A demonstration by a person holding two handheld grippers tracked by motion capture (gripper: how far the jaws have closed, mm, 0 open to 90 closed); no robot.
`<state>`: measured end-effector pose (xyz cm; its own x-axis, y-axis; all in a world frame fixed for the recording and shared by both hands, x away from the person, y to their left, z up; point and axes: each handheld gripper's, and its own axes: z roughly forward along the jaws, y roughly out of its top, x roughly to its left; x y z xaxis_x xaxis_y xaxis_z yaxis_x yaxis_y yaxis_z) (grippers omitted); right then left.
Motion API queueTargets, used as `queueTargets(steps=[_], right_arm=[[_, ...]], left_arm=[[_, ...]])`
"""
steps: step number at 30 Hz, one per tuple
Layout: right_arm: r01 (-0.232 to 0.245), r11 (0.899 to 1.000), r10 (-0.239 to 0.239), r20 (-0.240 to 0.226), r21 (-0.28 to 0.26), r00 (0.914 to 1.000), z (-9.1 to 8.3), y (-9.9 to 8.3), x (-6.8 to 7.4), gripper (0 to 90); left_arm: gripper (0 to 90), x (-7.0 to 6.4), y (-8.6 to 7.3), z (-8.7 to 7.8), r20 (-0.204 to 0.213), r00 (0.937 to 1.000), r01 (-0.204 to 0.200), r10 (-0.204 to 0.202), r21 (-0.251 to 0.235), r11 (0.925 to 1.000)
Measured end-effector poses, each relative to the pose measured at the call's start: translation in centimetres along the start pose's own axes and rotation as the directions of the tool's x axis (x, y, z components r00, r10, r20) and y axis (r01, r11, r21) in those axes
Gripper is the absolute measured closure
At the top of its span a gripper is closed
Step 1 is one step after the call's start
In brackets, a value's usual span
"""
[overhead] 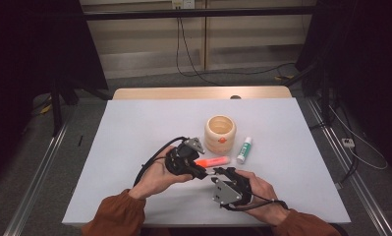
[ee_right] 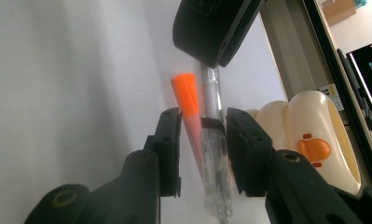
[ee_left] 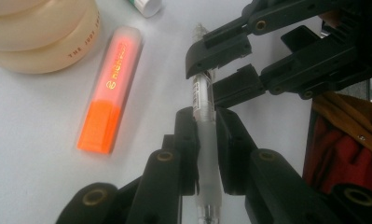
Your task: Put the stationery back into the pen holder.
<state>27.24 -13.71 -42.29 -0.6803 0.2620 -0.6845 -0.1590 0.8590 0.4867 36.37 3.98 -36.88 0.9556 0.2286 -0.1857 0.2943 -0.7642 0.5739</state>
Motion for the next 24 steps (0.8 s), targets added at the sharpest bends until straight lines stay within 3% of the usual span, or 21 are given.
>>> queueTargets(steps=[2,3,5,7,9,11,14,15,16,18,19,20,21,24], right_arm=[[0.019,1.0,-0.019,-0.009,0.006,0.9998,0.01,0.0,-0.06,69.7],[-0.003,1.0,0.003,0.006,-0.002,1.0,0.09,0.04,0.06,70.2],[0.017,1.0,-0.017,0.005,-0.005,0.9998,0.11,0.09,0.02,74.4],[0.006,1.0,-0.006,0.006,-0.013,1.0,0.1,0.17,0.11,77.9],[0.045,0.999,-0.045,-0.004,0.0,0.999,0.03,0.17,0.01,78.9],[0.033,0.999,-0.033,-0.006,-0.007,0.9994,0.14,0.14,0.11,79.3],[0.046,0.999,-0.046,-0.009,0.0,0.9989,0.15,0.08,0.09,79.8],[0.038,0.999,-0.038,-0.009,-0.003,0.9992,0.15,0.03,0.09,79.9],[0.056,0.998,-0.056,-0.022,-0.005,0.9982,0.09,0.0,-0.13,80.0],[0.028,1.0,-0.028,-0.01,-0.009,0.9995,0.03,-0.02,-0.13,80.1],[0.037,0.999,-0.037,-0.018,-0.01,0.9992,-0.03,-0.07,-0.27,80.1],[0.007,1.0,-0.007,-0.012,-0.018,0.9999,-0.03,-0.06,-0.22,80.1],[-0.009,1.0,0.009,-0.015,-0.011,0.9998,-0.11,-0.08,-0.24,80.1],[-0.016,1.0,0.016,-0.023,-0.015,0.9996,-0.1,-0.38,-0.61,80.1]], left_arm=[[79.8,-0.05,0.08,-0.01,-0.007,0.9999,-0.007,0.008,0.013,0.9999],[79.8,-0.12,0.07,0.06,-0.007,1.0,-0.003,0.003,0.011,0.9999],[79.8,-0.13,0.07,0.16,-0.008,0.9999,-0.009,0.009,0.017,0.9998],[79.8,-0.1,0.0,0.37,0.001,1.0,0.002,-0.002,0.004,1.0],[79.8,-0.03,-0.02,0.39,-0.002,1.0,0.0,0.0,0.013,0.9999],[79.7,0.07,-0.08,0.49,0.002,1.0,0.004,-0.004,0.016,0.9999],[79.4,0.22,-0.22,0.58,0.006,1.0,0.004,-0.004,0.0,1.0],[79.0,0.28,-0.3,0.67,0.016,0.9997,0.021,-0.02,-0.017,0.9996],[77.5,0.36,-0.33,0.68,0.01,0.9997,0.022,-0.022,-0.015,0.9996],[68.1,0.38,-0.4,0.74,-0.024,0.9991,0.036,-0.036,-0.013,0.9993],[64.2,0.47,-0.51,0.78,-0.014,0.9991,0.04,-0.04,-0.022,0.999],[62.2,0.57,-0.59,0.72,-0.017,0.9995,0.027,-0.027,-0.021,0.9994],[59.2,0.5,-0.67,0.74,-0.02,0.999,0.039,-0.04,-0.034,0.9987],[46.5,0.52,-0.89,0.54,-0.043,0.9982,0.04,-0.043,-0.054,0.9977]])
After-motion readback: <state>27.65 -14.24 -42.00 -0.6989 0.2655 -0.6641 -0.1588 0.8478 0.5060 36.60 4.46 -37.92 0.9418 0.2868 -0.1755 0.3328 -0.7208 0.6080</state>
